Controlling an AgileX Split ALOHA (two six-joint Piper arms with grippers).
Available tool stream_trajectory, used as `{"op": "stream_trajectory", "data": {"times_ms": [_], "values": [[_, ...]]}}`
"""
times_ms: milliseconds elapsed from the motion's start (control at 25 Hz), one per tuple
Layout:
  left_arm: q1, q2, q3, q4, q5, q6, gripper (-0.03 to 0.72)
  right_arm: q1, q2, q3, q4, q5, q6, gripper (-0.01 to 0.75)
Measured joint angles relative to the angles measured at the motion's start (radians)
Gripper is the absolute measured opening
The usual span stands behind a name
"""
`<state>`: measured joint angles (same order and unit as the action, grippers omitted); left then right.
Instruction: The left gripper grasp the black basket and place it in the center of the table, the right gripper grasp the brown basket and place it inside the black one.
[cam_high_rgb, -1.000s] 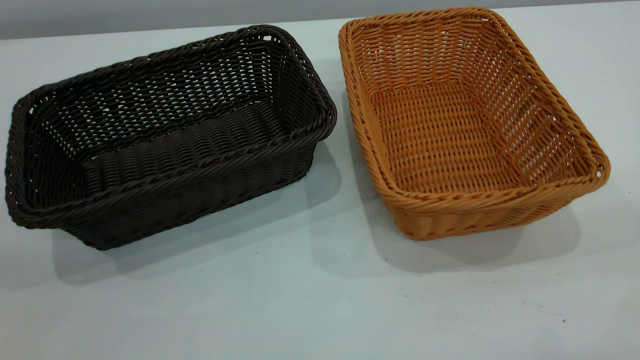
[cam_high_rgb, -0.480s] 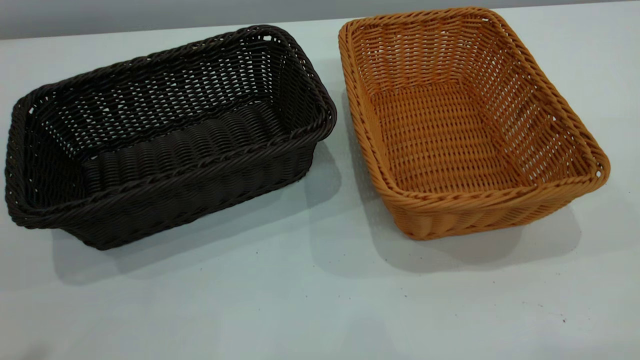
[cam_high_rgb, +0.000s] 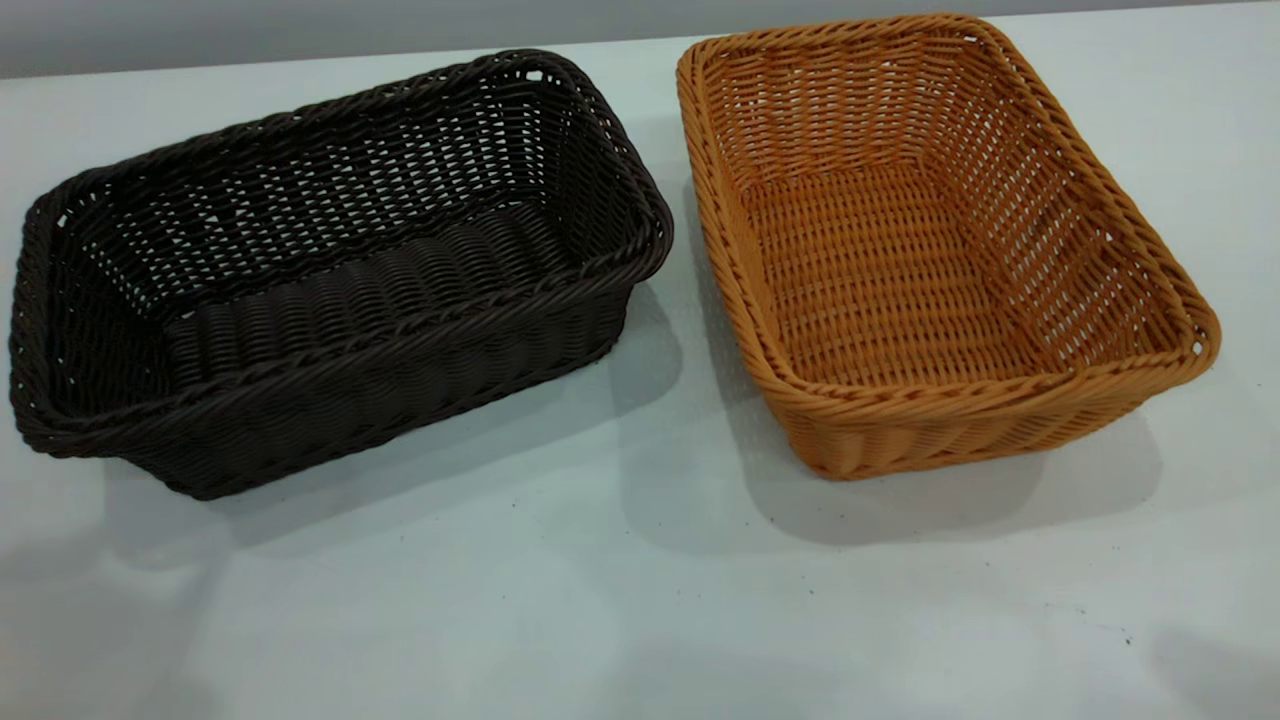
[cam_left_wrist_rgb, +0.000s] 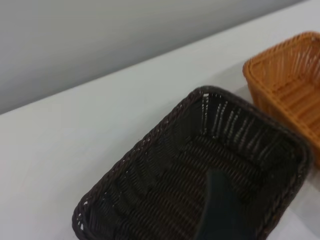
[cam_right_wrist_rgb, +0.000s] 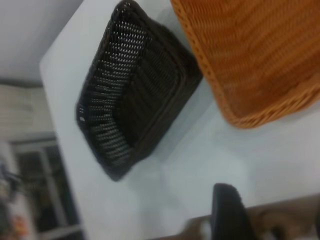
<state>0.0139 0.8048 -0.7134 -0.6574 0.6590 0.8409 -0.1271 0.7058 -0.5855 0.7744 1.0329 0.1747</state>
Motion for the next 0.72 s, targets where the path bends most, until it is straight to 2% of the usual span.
{"op": "stream_trajectory", "data": {"times_ms": [200,320,520,720], "values": [[0.0,0.018,0.002,0.001,-0.033,0.002,0.424,0.0,0.109,0.104,0.116,-0.08,0.146,0.39],[0.0,0.018,0.002,-0.002,-0.032,0.002,0.425,-0.001,0.17,0.17,0.203,-0.128,0.173,0.393],[0.0,0.019,0.008,-0.047,-0.047,0.002,0.426,-0.001,0.274,0.212,0.328,-0.208,0.134,0.392],[0.0,0.019,0.008,-0.047,-0.047,0.002,0.426,0.019,0.37,0.212,0.391,-0.209,0.076,0.396]]}}
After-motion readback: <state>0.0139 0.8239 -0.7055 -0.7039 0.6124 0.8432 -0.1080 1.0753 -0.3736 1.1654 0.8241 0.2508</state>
